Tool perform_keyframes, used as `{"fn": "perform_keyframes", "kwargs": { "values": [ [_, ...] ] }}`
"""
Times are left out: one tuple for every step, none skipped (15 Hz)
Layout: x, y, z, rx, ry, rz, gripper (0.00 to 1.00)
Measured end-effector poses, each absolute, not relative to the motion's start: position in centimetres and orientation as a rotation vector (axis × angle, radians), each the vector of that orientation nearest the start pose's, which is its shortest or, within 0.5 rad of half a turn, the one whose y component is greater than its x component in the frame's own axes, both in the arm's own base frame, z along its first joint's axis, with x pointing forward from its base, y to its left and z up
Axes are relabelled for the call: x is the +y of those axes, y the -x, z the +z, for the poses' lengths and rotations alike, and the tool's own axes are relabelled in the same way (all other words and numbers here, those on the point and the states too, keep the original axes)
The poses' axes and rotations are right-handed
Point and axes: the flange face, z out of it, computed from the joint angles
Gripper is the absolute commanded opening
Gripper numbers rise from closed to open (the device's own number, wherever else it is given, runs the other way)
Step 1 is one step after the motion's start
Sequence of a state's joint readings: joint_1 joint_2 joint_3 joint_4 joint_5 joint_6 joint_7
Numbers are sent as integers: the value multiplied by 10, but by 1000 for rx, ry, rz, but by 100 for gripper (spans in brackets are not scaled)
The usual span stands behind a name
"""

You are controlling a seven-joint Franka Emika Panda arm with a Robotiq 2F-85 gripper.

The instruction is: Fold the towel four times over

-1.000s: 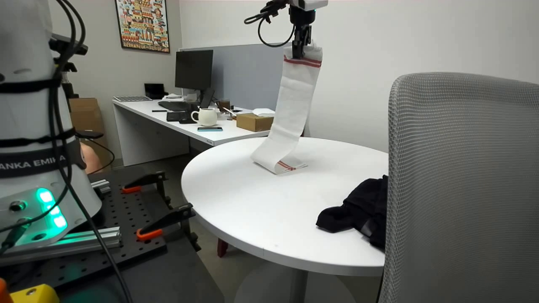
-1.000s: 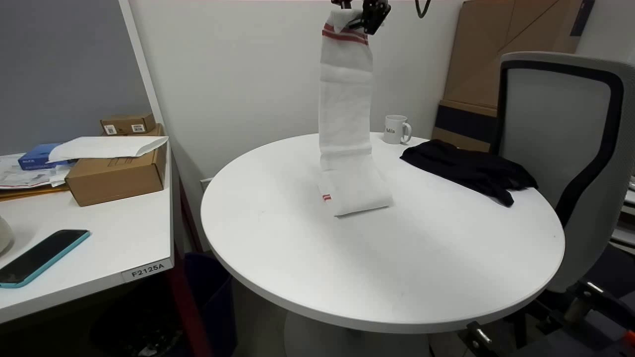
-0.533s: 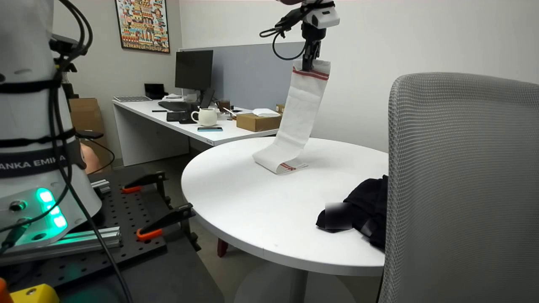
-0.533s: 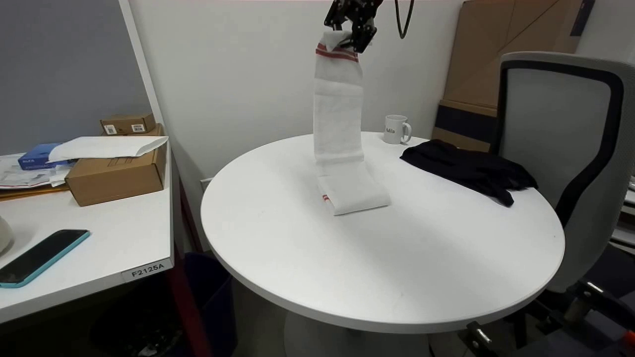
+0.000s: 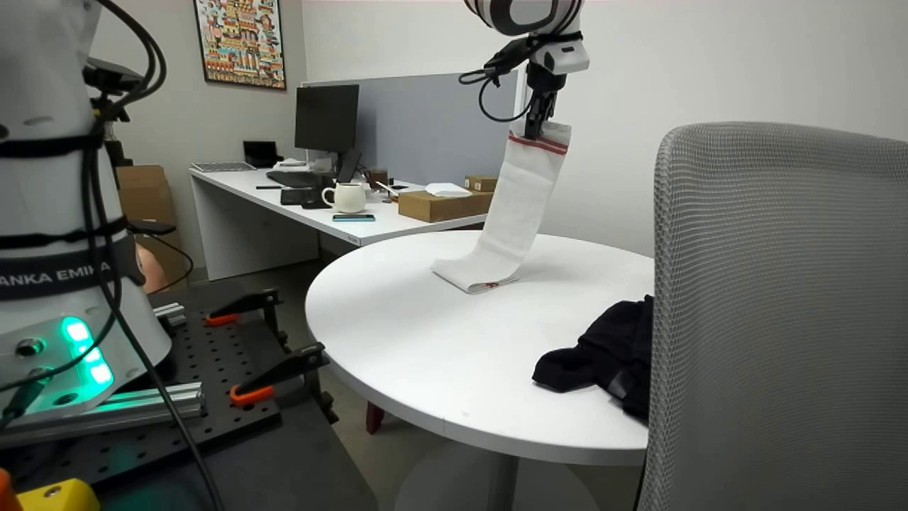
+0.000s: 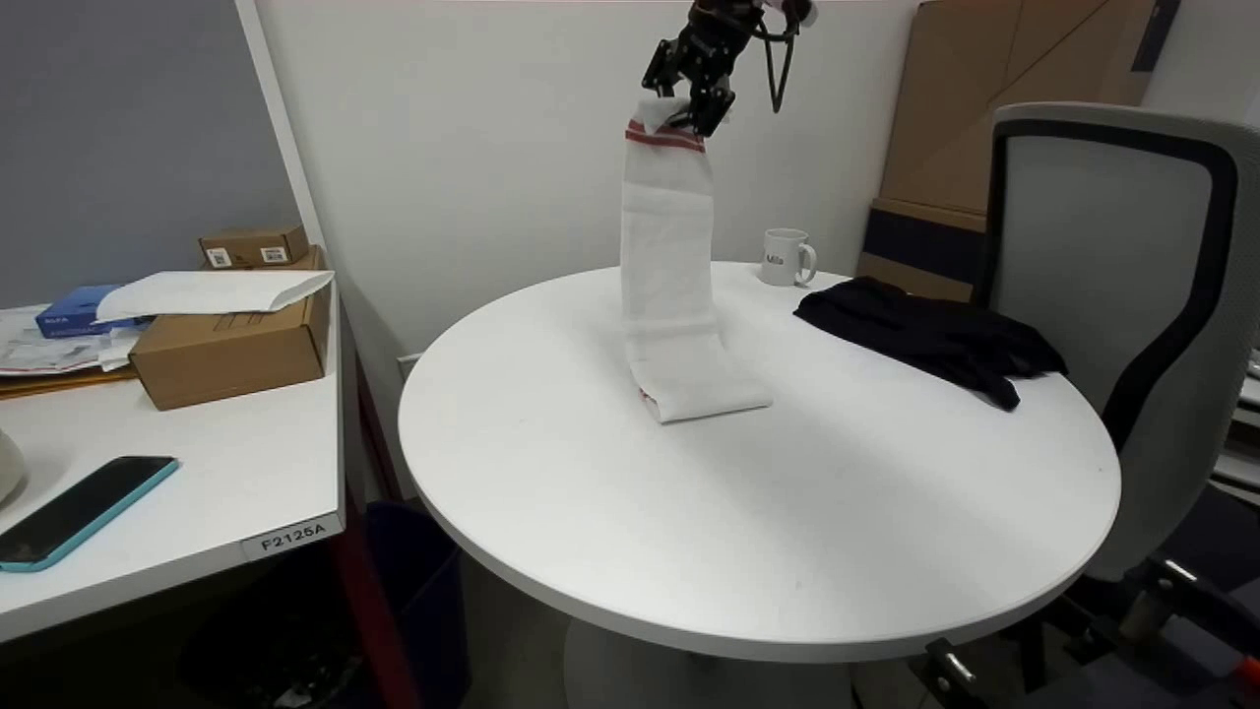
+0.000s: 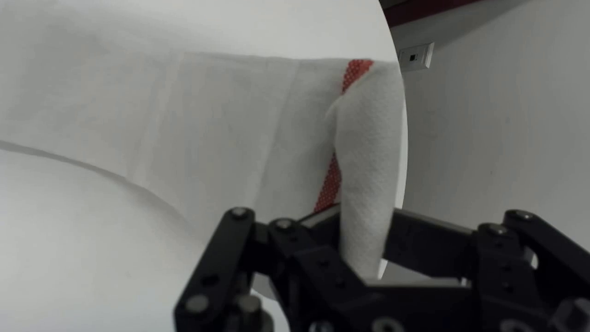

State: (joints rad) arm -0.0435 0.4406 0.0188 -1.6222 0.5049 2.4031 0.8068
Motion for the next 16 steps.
{"fn": "perform_keyframes", "kwargs": {
  "values": [
    [-15,-708,400,1435,2211,-190,0],
    [-14,-710,396,1434,2217,-174,0],
    [-12,-711,390,1432,2224,-156,0],
    [-10,-712,383,1430,2233,-138,0],
    [-7,-712,376,1428,2242,-118,0],
    [-5,-712,369,1426,2251,-96,0],
    [-3,-711,361,1423,2262,-73,0],
    [-2,-711,353,1419,2273,-49,0],
    [-1,-709,346,1415,2284,-27,0],
    [0,-707,340,1408,2296,-2,0],
    [0,-705,335,1397,2308,21,0],
    [0,-702,330,1388,2320,42,0],
    [0,-699,325,1378,2330,66,0],
    [0,-695,321,1366,2340,86,0],
    [-1,-691,318,1353,2348,104,0],
    [0,-687,316,1339,2355,116,0]
  ]
}}
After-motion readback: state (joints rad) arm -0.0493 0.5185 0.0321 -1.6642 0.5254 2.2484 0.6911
